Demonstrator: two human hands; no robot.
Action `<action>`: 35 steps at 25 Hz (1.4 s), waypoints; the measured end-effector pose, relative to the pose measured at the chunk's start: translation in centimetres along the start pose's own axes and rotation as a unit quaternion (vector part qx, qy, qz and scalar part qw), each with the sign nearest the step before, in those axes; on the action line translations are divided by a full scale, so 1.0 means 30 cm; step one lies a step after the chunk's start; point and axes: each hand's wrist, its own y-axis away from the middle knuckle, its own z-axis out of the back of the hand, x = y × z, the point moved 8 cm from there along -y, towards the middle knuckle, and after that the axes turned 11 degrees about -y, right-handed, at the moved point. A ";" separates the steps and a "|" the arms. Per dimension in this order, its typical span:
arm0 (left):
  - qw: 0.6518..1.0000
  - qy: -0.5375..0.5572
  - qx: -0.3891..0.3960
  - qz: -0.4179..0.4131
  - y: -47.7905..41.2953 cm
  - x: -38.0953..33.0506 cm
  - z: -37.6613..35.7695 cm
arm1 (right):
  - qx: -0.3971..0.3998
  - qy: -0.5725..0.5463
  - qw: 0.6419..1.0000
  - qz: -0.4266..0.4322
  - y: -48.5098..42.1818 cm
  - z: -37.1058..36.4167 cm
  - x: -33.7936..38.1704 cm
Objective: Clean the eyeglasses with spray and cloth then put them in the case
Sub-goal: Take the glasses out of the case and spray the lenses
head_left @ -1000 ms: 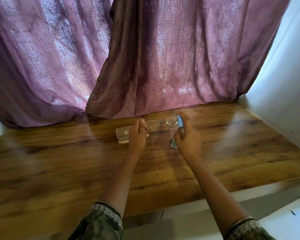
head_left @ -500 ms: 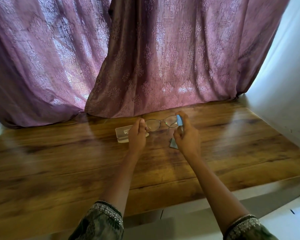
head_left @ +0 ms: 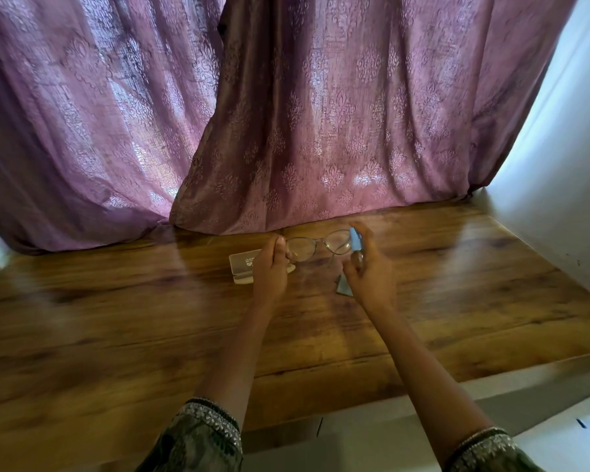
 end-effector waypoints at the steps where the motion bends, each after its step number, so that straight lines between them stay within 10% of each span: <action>1: 1.000 -0.001 0.001 0.001 -0.002 0.003 -0.002 | 0.003 0.002 1.000 0.003 -0.001 -0.002 0.002; 35: 1.000 0.006 0.007 0.011 -0.030 0.043 0.021 | -0.025 -0.084 0.996 -0.007 0.007 -0.023 -0.032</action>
